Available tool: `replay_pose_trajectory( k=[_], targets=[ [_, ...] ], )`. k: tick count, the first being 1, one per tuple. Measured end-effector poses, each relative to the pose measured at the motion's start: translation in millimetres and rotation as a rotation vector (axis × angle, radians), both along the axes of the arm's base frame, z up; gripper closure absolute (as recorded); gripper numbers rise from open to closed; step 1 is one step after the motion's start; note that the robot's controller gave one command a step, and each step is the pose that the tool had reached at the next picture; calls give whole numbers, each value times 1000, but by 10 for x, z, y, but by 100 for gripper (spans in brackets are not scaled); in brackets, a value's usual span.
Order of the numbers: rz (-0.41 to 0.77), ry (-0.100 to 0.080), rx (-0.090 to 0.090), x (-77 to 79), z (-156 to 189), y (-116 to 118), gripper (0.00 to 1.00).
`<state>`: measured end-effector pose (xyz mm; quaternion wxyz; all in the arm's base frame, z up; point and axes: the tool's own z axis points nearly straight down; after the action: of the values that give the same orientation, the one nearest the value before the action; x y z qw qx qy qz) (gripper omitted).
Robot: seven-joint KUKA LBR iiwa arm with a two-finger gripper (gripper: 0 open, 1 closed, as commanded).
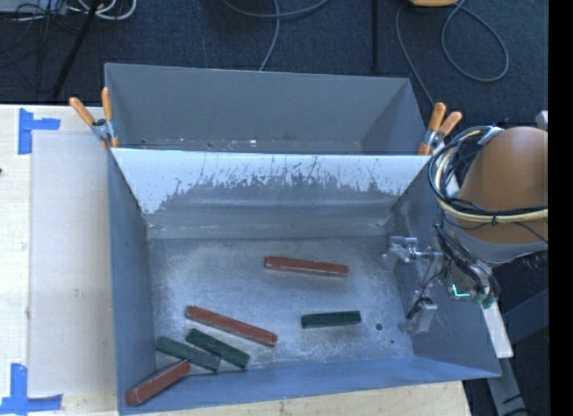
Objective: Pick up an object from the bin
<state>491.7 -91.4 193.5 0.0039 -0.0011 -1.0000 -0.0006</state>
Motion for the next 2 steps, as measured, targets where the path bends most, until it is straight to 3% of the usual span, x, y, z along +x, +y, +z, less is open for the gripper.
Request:
replay_pose_trajectory(
  k=[1,2],
  targets=[
    [24,-1,1,216,-1173,225,0],
    [27,-6,-1,226,-1131,223,100]
  ],
)
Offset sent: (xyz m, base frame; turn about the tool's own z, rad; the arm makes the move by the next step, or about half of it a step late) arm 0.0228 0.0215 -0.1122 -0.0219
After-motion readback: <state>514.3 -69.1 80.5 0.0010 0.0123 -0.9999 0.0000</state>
